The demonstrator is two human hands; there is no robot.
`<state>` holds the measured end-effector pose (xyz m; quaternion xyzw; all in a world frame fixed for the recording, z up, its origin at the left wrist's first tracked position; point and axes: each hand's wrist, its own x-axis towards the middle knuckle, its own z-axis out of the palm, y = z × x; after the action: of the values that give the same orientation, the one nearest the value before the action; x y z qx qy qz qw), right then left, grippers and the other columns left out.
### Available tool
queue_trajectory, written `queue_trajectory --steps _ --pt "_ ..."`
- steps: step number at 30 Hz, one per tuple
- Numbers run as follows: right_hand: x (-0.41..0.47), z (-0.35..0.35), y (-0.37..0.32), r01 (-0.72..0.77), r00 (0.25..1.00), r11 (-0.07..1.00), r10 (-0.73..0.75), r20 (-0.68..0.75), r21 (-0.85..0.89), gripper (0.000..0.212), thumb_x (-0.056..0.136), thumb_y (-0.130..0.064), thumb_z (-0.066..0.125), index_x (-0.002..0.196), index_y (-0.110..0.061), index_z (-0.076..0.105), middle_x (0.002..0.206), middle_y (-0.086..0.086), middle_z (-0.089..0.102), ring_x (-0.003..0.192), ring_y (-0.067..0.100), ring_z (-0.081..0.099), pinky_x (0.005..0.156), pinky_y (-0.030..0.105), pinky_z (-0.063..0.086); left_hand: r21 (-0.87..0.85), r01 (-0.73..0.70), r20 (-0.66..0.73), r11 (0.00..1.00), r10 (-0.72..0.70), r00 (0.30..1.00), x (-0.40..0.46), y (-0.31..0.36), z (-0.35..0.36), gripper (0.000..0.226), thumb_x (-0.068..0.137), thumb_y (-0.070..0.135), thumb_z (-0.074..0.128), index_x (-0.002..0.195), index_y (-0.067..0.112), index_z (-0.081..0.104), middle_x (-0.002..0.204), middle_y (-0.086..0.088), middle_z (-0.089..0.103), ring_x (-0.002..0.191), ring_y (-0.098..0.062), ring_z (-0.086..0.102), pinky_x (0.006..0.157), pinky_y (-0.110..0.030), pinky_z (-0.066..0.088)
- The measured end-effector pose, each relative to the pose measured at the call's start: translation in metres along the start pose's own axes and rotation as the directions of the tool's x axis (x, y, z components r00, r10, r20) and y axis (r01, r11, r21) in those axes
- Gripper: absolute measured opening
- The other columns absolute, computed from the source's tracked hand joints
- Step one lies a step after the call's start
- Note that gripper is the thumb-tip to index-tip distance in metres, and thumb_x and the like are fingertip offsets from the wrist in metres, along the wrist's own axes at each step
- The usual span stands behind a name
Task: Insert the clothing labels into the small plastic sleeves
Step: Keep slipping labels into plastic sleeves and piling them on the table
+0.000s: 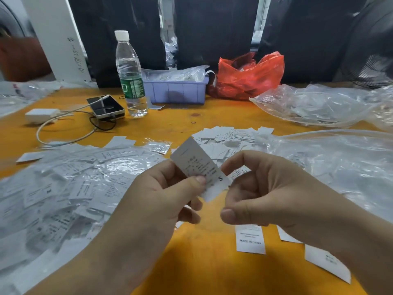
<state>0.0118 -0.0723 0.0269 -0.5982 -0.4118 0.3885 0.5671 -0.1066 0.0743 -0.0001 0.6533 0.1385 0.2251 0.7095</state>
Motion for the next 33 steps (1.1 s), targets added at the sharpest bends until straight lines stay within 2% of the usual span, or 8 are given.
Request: queue_trajectory --steps 5,8,10,13,17,21,24,33 --pt "0.004 0.003 0.008 -0.073 0.997 0.993 0.076 0.029 -0.097 0.052 0.062 -0.005 0.082 0.108 -0.016 0.06 0.06 0.003 0.061 0.05 0.011 0.052 0.053 0.017 0.043 0.207 -0.121 0.019 0.971 0.12 0.993 -0.008 0.004 0.003 0.02 0.073 0.031 0.063 0.089 0.039 0.073 0.079 0.006 0.073 0.059 -0.007 0.062 0.053 -0.024 0.051" --pt "0.005 0.006 0.01 -0.088 0.995 0.988 0.094 0.038 -0.124 0.056 0.065 -0.009 0.081 0.116 -0.013 0.059 0.081 0.021 0.064 0.066 0.024 0.058 0.067 0.029 0.048 0.413 -0.233 0.081 0.881 0.22 0.972 -0.015 0.008 0.008 0.021 0.078 0.039 0.058 0.095 0.047 0.068 0.082 0.012 0.072 0.066 -0.008 0.064 0.06 -0.036 0.056" --pt "0.006 0.008 0.013 -0.084 0.995 0.991 0.089 0.039 -0.108 0.054 0.068 -0.01 0.079 0.117 -0.011 0.058 0.092 0.025 0.067 0.077 0.03 0.062 0.074 0.035 0.052 0.463 -0.255 0.091 0.849 0.241 0.966 -0.017 0.007 0.009 0.022 0.077 0.04 0.058 0.096 0.05 0.066 0.082 0.014 0.071 0.066 -0.008 0.064 0.062 -0.034 0.056" --pt "0.006 0.006 0.015 -0.06 0.998 0.994 0.06 -0.005 -0.089 0.035 0.067 -0.019 0.078 0.099 -0.023 0.062 0.065 0.001 0.065 0.054 0.009 0.054 0.052 0.018 0.043 0.515 -0.253 0.111 0.819 0.229 0.967 -0.014 0.003 0.008 0.018 0.076 0.04 0.059 0.091 0.041 0.067 0.081 0.012 0.07 0.068 -0.012 0.066 0.062 -0.041 0.056" --pt "0.005 0.008 0.013 -0.035 0.993 0.995 0.024 -0.114 -0.094 0.033 0.062 -0.028 0.078 0.091 -0.027 0.062 0.072 0.005 0.068 0.053 0.008 0.053 0.05 0.02 0.04 0.439 -0.202 0.079 0.875 0.186 0.979 -0.01 0.007 0.008 0.017 0.07 0.038 0.064 0.086 0.039 0.071 0.072 0.005 0.069 0.068 -0.014 0.066 0.062 -0.048 0.056" --pt "0.008 0.003 0.015 -0.018 0.981 0.996 0.0 -0.196 -0.091 0.024 0.064 -0.023 0.075 0.083 -0.031 0.064 0.072 0.008 0.065 0.053 0.014 0.054 0.052 0.028 0.042 0.343 -0.14 0.062 0.929 0.126 0.99 -0.004 0.001 0.005 0.021 0.068 0.032 0.066 0.086 0.041 0.07 0.072 -0.001 0.071 0.061 -0.018 0.066 0.059 -0.037 0.057" --pt "0.007 0.002 0.011 -0.002 0.987 1.0 -0.003 -0.162 -0.029 0.019 0.066 -0.019 0.075 0.082 -0.028 0.068 0.072 0.009 0.067 0.054 0.016 0.056 0.05 0.027 0.045 0.307 -0.157 0.057 0.939 0.146 0.988 -0.003 -0.002 0.003 0.025 0.069 0.026 0.065 0.089 0.042 0.068 0.077 -0.001 0.072 0.062 -0.015 0.065 0.057 -0.025 0.053" --pt "0.007 0.003 0.009 -0.042 0.996 0.999 0.044 -0.074 0.033 0.015 0.074 -0.018 0.069 0.08 -0.004 0.073 0.069 0.013 0.065 0.054 0.018 0.056 0.047 0.025 0.046 0.178 -0.174 -0.049 0.968 0.186 0.981 -0.001 0.001 0.001 0.027 0.079 0.01 0.076 0.085 0.036 0.071 0.078 0.001 0.073 0.057 -0.013 0.065 0.054 -0.022 0.053"
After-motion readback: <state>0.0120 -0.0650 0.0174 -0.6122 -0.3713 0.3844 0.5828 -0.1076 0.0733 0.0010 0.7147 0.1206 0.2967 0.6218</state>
